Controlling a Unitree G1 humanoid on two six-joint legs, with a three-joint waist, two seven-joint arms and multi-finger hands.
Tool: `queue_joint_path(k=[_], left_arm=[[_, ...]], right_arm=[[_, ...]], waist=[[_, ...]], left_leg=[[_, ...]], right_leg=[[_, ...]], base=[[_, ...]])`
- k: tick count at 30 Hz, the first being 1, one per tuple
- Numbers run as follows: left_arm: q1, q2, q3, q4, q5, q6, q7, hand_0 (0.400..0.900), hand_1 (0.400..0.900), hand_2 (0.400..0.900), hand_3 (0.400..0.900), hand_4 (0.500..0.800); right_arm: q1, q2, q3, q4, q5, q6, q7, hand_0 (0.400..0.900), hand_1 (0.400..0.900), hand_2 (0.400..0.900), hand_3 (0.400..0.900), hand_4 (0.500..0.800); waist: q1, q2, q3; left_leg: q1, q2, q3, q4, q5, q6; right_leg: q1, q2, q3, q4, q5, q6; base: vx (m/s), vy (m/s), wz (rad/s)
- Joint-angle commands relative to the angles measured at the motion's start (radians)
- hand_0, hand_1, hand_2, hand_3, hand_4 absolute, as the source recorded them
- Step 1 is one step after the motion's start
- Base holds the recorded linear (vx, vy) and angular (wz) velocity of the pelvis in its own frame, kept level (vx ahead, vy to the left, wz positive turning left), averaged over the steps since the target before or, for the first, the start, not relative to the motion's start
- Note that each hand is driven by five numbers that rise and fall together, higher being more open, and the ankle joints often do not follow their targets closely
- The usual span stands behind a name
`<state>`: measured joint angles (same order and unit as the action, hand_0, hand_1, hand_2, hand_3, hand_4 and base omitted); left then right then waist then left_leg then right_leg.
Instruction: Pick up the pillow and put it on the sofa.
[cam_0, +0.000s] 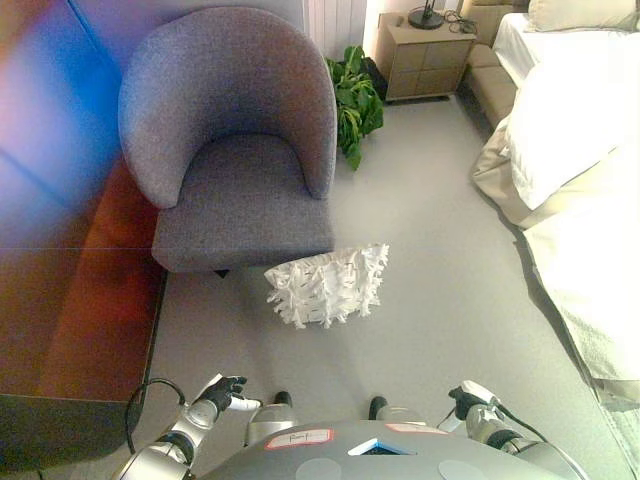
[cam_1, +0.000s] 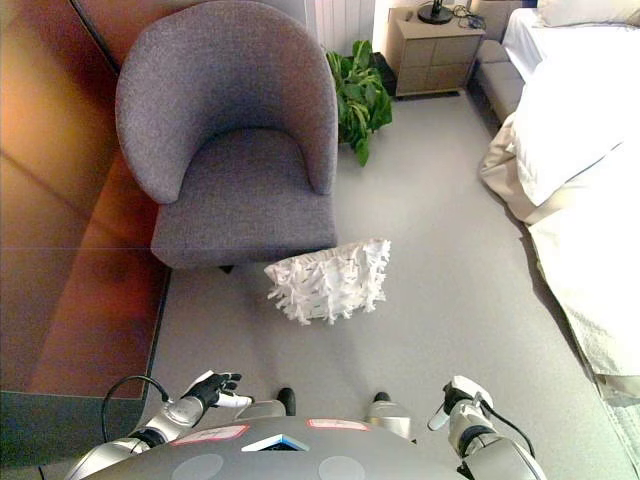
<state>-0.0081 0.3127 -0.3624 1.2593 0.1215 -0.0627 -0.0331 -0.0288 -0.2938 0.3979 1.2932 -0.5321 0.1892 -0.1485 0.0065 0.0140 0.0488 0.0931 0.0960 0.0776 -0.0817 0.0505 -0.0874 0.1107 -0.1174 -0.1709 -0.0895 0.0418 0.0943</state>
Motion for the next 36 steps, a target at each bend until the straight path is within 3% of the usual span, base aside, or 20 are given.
queue_joint_path(k=[1,5,11,22,24,26,29,33,35,36], left_arm=[[-0.091,0.005,-0.001,0.045,-0.017,0.015,-0.014,0.9,0.9,0.9,0.9,0.8],[-0.088,0.007,0.007,0.038,-0.016,-0.009,-0.023,0.9,0.9,0.9,0.9,0.8],[-0.088,0.017,0.007,0.031,-0.015,-0.001,-0.036,0.9,0.9,0.9,0.9,0.8],[-0.092,0.02,0.017,0.047,-0.005,0.005,-0.013,0.9,0.9,0.9,0.9,0.8],[-0.095,0.021,0.026,0.044,-0.017,0.006,-0.042,0.9,0.9,0.9,0.9,0.8],[-0.097,0.021,0.024,0.043,-0.005,-0.025,-0.048,0.9,0.9,0.9,0.9,0.8],[-0.102,0.022,0.018,0.034,0.007,-0.013,-0.062,0.9,0.9,0.9,0.9,0.8],[-0.112,0.038,0.011,0.036,-0.012,0.026,-0.059,0.9,0.9,0.9,0.9,0.8],[-0.114,0.042,0.023,0.039,-0.018,0.031,-0.046,0.9,0.9,0.9,0.9,0.8],[-0.113,0.043,0.039,0.042,-0.021,0.028,-0.031,0.9,0.9,0.9,0.9,0.8]], right_arm=[[-0.095,-0.031,0.017,0.04,0.044,0.018,-0.022,0.9,0.9,0.9,0.9,0.8],[-0.092,-0.032,0.013,0.035,0.032,0.011,-0.045,0.9,0.9,0.9,0.9,0.8],[-0.088,-0.042,0.016,0.019,0.014,-0.021,-0.083,0.9,0.9,0.9,0.9,0.8],[-0.088,-0.043,0.013,0.021,0.061,-0.007,-0.049,0.9,0.9,0.9,0.9,0.8],[-0.088,-0.044,0.013,0.013,0.081,-0.007,-0.046,0.9,0.9,0.9,0.9,0.8],[-0.087,-0.045,0.007,0.006,0.081,-0.011,-0.042,0.9,0.9,0.9,0.9,0.8],[-0.087,-0.046,0.005,0.002,0.101,-0.005,-0.044,0.9,0.9,0.9,0.9,0.8],[-0.089,-0.053,-0.004,0.001,0.143,0.001,-0.03,0.9,0.9,0.9,0.9,0.8],[-0.093,-0.055,-0.01,0.007,0.157,-0.004,-0.022,0.9,0.9,0.9,0.9,0.8],[-0.095,-0.061,-0.015,0.007,0.163,-0.013,-0.021,0.9,0.9,0.9,0.9,0.8]], waist=[[0.021,-0.03,0.067],[0.023,-0.033,0.071],[0.024,-0.035,0.073],[0.025,-0.045,0.068],[0.026,-0.048,0.069],[0.024,-0.05,0.07],[0.023,-0.051,0.073],[0.013,-0.053,0.088],[0.013,-0.065,0.097],[0.013,-0.083,0.113]], left_leg=[[0.004,-0.083,0.004,-0.006,-0.052,0.097],[0.004,-0.084,0.001,-0.006,-0.051,0.097],[0.002,-0.082,0.002,-0.006,-0.051,0.096],[0.001,-0.075,0.002,-0.006,-0.051,0.094],[0.002,-0.073,0.003,-0.006,-0.049,0.093],[0.0,-0.07,0.005,-0.006,-0.048,0.092],[0.0,-0.067,0.011,-0.006,-0.047,0.092],[-0.001,-0.052,0.002,0.01,-0.041,0.094],[-0.017,-0.042,0.0,0.082,-0.062,0.091],[-0.052,-0.039,0.011,0.196,-0.084,0.093]], right_leg=[[-0.018,0.041,0.01,0.02,0.002,-0.012],[-0.019,0.042,0.009,0.02,0.004,-0.013],[-0.02,0.042,0.007,0.019,0.005,-0.012],[-0.017,0.05,0.006,0.016,0.0,-0.016],[-0.017,0.052,0.006,0.017,0.001,-0.018],[-0.02,0.055,0.007,0.02,0.0,-0.02],[-0.023,0.058,0.002,0.028,-0.005,-0.022],[-0.043,0.082,0.02,0.076,-0.033,-0.042],[-0.052,0.081,0.02,0.093,-0.041,-0.055],[-0.059,0.072,0.024,0.11,-0.044,-0.07]], base=[[0.0,0.0,0.0],[0.0,0.0,0.0],[0.0,0.0,0.0],[0.0,-0.006,0.0],[0.01,-0.047,-0.02],[0.0,-0.056,-0.02],[-0.01,-0.052,-0.02],[0.01,-0.089,0.04],[0.02,-0.119,0.07],[0.03,-0.114,0.06]])
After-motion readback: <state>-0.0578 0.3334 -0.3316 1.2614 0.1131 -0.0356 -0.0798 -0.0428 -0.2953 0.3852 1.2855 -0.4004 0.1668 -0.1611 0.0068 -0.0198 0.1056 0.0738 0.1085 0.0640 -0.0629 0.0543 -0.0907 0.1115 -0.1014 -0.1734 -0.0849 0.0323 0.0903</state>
